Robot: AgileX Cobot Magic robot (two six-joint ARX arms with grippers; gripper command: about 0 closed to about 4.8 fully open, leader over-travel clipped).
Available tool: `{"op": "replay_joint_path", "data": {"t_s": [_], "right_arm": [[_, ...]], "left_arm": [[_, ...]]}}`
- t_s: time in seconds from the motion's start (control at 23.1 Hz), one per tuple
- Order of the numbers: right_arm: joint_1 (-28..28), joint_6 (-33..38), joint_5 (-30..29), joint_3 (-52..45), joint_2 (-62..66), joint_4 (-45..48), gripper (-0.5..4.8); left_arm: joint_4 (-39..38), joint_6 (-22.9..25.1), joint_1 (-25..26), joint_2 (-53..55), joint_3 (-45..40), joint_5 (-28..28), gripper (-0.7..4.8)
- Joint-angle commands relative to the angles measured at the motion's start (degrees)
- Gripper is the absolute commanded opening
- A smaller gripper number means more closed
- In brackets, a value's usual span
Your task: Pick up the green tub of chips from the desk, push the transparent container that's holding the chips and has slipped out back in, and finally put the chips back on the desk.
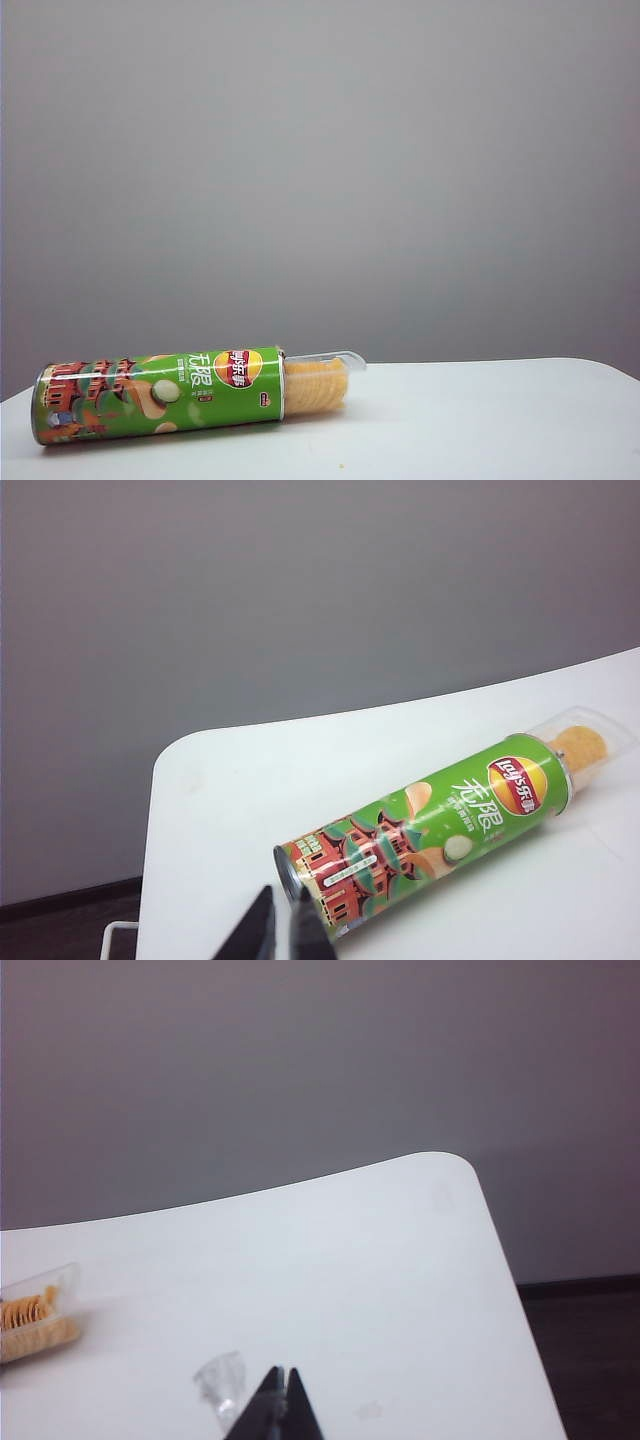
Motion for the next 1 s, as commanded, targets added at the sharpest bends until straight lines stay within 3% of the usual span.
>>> {"op": "replay_joint_path", "data": {"t_s": [0.04,0.3,0.48,0.69,0.78,1.0], "right_arm": [[0.0,-0.1,0.8,-0.3,0.0,0.4,-0.06],[0.0,-0.1,0.9,-0.3,0.0,0.5,-0.06],[0.1,-0.1,-3.8,-0.3,0.0,4.1,-0.06],[0.1,1.1,-3.0,2.9,2.5,4.6,-0.06],[0.1,1.2,-3.4,7.0,7.4,4.5,-0.06],[0.0,1.1,-4.2,16.5,23.4,7.1,-0.06]], "left_arm": [[0.7,0.0,0.1,0.0,0.1,0.0,0.25],[1.3,-0.7,0.0,0.0,0.1,0.2,0.24],[5.1,-4.1,0.0,0.1,2.3,1.0,-0.06],[5.4,-4.4,0.1,1.8,7.8,-5.6,-0.06],[5.5,-2.5,0.1,6.1,11.6,-6.2,-0.06],[5.4,11.1,0.1,22.3,21.8,-3.6,-0.06]]}}
